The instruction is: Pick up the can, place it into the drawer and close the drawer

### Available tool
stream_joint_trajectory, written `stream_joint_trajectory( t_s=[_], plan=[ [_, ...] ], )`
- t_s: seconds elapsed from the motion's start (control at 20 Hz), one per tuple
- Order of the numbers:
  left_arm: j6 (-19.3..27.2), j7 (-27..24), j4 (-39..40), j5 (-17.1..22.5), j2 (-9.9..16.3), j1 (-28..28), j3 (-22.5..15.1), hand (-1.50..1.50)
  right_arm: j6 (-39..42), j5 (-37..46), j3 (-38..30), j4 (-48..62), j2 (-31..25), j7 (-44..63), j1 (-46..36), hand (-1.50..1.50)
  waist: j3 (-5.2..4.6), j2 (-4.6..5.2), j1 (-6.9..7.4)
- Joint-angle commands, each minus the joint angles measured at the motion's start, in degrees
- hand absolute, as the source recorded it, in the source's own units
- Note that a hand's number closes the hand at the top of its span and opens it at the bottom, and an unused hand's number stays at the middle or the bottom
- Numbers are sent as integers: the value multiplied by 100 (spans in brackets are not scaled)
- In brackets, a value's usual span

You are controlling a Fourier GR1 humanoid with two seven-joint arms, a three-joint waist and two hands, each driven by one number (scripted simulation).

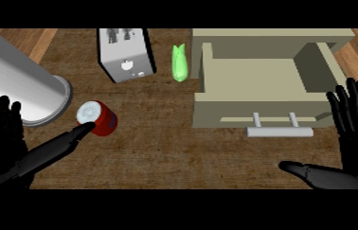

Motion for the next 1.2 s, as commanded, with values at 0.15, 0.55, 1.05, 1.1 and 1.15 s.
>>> stream_joint_trajectory(
  t_s=[0.15, 0.55, 1.05, 1.1, 1.15],
  plan=[
    [300, -293, 470, 178, -56, 149, -281, -150, 37, 43, -22, -66, 68, 67, 1, -150, -2, -2, 9],
    [955, -1677, 2100, 779, -57, 21, -361, -150, 425, -83, -258, 69, 122, -760, 591, -150, -2, 1, -10],
    [1334, -3170, 3736, 1844, -57, -117, -327, -150, 540, -337, -619, -123, -17, -355, 415, -150, -3, 3, -13],
    [1238, -2986, 3767, 1786, -57, -425, -118, -150, 670, -562, -840, -206, -144, -244, 433, -150, -2, 2, -16],
    [1302, -3237, 3790, 1885, -57, -165, -168, -150, 499, -431, -617, -652, -60, 220, 399, -150, -3, 0, -9]
  ],
)
